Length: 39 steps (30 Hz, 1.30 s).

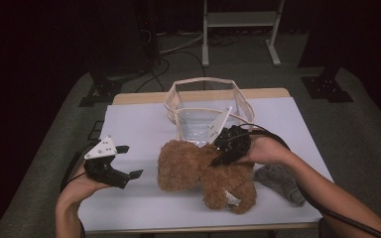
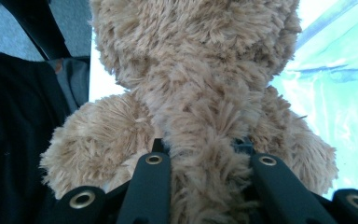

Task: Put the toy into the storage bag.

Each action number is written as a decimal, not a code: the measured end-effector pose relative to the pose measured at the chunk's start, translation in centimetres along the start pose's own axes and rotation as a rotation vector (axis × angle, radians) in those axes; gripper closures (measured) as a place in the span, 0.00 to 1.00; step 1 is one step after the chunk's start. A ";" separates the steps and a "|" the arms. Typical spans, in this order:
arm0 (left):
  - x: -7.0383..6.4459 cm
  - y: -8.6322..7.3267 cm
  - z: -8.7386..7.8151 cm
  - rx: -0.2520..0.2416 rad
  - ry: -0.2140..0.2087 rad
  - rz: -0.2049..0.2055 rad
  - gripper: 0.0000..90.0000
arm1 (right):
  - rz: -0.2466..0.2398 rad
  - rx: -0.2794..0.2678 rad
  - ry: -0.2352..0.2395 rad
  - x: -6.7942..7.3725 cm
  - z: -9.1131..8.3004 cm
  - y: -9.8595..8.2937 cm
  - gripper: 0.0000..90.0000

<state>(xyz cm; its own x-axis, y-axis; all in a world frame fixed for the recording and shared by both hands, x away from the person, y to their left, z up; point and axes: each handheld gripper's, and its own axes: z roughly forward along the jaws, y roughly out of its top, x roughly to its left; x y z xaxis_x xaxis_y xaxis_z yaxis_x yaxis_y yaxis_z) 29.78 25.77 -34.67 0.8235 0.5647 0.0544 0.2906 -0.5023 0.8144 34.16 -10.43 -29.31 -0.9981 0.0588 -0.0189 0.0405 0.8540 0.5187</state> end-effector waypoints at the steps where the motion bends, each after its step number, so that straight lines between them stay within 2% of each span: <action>1: 0.0 0.0 -0.1 0.001 0.002 -0.001 0.07 | -0.001 -0.008 0.000 0.0 -0.3 0.1 0.84; 9: 0.1 -0.1 -0.2 -0.008 0.003 -0.007 0.07 | -0.020 -0.050 -0.021 0.4 -3.8 2.1 0.84; 12: 0.1 -0.1 -0.3 -0.005 0.004 -0.007 0.07 | -0.031 -0.049 -0.035 0.6 -5.5 3.4 0.84; 13: 0.2 -0.2 -0.4 -0.005 0.006 -0.007 0.07 | -0.036 -0.041 -0.042 0.6 -6.7 4.3 0.84; 15: 0.2 -0.2 -0.4 -0.005 0.007 -0.008 0.07 | -0.041 -0.041 -0.050 0.6 -7.3 4.8 0.84; 16: 0.3 -0.3 -0.4 -0.004 0.008 -0.008 0.07 | -0.047 -0.043 -0.061 0.4 -8.4 5.7 0.84; 17: 0.3 -0.3 -0.3 -0.007 0.009 -0.012 0.07 | -0.047 -0.043 -0.061 0.4 -8.4 5.7 0.84; 27: 0.4 -0.4 -0.4 -0.005 0.008 -0.014 0.07 | -0.061 -0.063 -0.110 -0.4 -12.4 9.7 0.84; 31: 0.4 -0.4 -0.5 -0.008 0.007 -0.015 0.07 | -0.057 -0.075 -0.132 -1.4 -13.9 11.0 0.84; 32: 0.4 -0.5 -0.5 -0.007 0.008 -0.016 0.07 | -0.049 -0.073 -0.153 -2.2 -14.5 11.6 0.84; 34: 0.5 -0.5 -0.5 -0.006 0.009 -0.013 0.07 | -0.045 -0.076 -0.158 -2.6 -14.8 11.8 0.84; 39: 0.6 -0.6 -0.4 -0.002 0.013 -0.020 0.07 | -0.007 -0.093 -0.187 -4.9 -16.1 12.9 0.84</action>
<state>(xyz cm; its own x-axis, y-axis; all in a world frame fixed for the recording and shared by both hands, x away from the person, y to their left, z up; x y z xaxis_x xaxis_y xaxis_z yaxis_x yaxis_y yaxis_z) 29.85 26.68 -34.93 0.8112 0.5830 0.0452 0.3060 -0.4892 0.8167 38.85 -8.00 -8.74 -0.9718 0.1557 -0.1770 0.0204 0.8037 0.5946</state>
